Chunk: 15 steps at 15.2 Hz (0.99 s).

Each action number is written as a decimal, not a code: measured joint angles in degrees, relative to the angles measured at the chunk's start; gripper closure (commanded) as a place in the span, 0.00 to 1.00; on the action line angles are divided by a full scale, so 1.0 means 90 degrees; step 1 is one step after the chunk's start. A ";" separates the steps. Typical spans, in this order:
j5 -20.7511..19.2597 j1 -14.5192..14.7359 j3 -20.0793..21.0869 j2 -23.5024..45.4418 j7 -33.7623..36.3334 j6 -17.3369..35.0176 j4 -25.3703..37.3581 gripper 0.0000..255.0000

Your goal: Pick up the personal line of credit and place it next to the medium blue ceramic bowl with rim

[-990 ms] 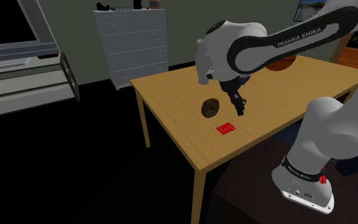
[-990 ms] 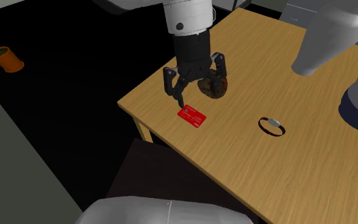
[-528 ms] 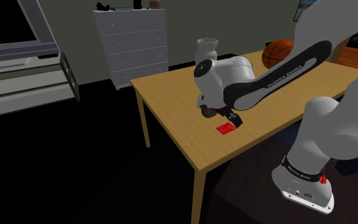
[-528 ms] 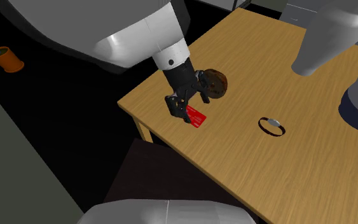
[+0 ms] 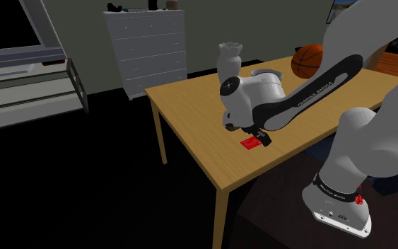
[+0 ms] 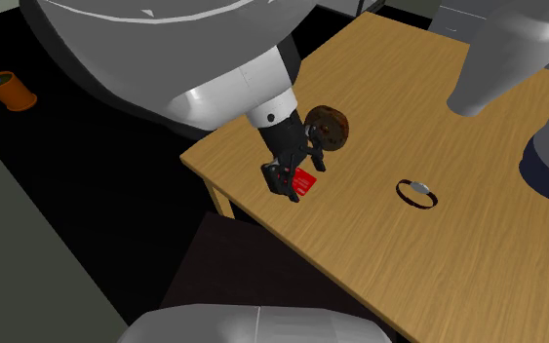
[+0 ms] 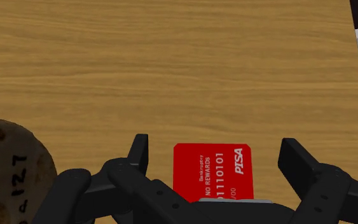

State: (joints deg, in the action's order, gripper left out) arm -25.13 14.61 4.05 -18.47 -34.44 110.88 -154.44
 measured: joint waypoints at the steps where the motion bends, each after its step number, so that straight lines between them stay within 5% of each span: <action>1: -0.0003 -0.0001 -0.0001 0.0001 0.0000 0.0006 -0.0003 0.00; 5: -0.0006 -0.0003 -0.0003 0.0002 0.0001 0.0013 -0.0008 0.00; 6: -0.0006 -0.0003 -0.0003 0.0002 0.0001 0.0013 -0.0008 1.00; 15: 0.0013 0.0007 0.0006 -0.0062 -0.0021 -0.0027 -0.0005 1.00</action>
State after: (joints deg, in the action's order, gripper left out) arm -25.01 14.68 4.10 -19.03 -34.62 110.64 -154.48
